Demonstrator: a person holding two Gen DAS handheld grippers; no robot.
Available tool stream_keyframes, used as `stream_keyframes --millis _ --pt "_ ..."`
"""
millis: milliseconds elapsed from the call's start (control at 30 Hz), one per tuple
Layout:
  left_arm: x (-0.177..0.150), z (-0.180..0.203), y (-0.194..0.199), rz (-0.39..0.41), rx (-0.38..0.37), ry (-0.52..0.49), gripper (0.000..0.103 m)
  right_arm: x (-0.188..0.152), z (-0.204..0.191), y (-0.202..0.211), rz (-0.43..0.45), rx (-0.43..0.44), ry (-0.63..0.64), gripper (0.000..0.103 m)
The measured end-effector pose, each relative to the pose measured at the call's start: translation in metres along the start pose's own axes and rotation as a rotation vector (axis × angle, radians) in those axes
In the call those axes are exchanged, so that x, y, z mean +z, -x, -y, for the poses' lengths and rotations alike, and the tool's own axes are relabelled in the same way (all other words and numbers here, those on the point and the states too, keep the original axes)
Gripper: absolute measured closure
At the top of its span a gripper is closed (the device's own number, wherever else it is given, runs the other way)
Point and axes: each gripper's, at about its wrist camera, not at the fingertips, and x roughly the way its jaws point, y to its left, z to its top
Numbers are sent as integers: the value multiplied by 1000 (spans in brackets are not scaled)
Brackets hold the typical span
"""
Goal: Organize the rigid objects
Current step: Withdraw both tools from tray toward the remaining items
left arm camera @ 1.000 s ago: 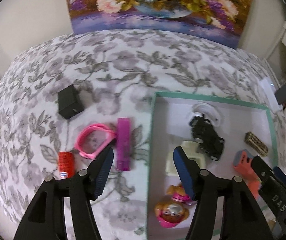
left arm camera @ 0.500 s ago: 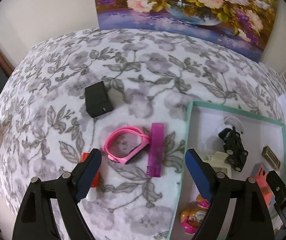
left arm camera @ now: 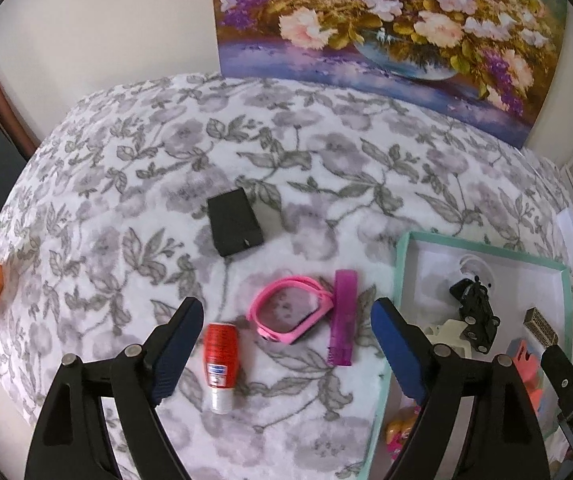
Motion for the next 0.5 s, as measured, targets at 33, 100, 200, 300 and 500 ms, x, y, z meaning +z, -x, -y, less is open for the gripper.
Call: stream_keyframes --millis 33,100,200,300,500 --pt "1 -4 2 5 0 3 17 0 -4 2 5 7 4 0" --pt "3 -14 6 15 1 10 17 -2 -13 7 12 22 16 0" --pt "5 -28 12 26 1 19 17 -5 -28 12 18 28 41 0" --pt "6 -43 16 30 -7 42 17 -8 -42 17 21 39 57 0" --pt "6 -75 18 26 -24 94 17 -16 -72 24 28 52 108 0"
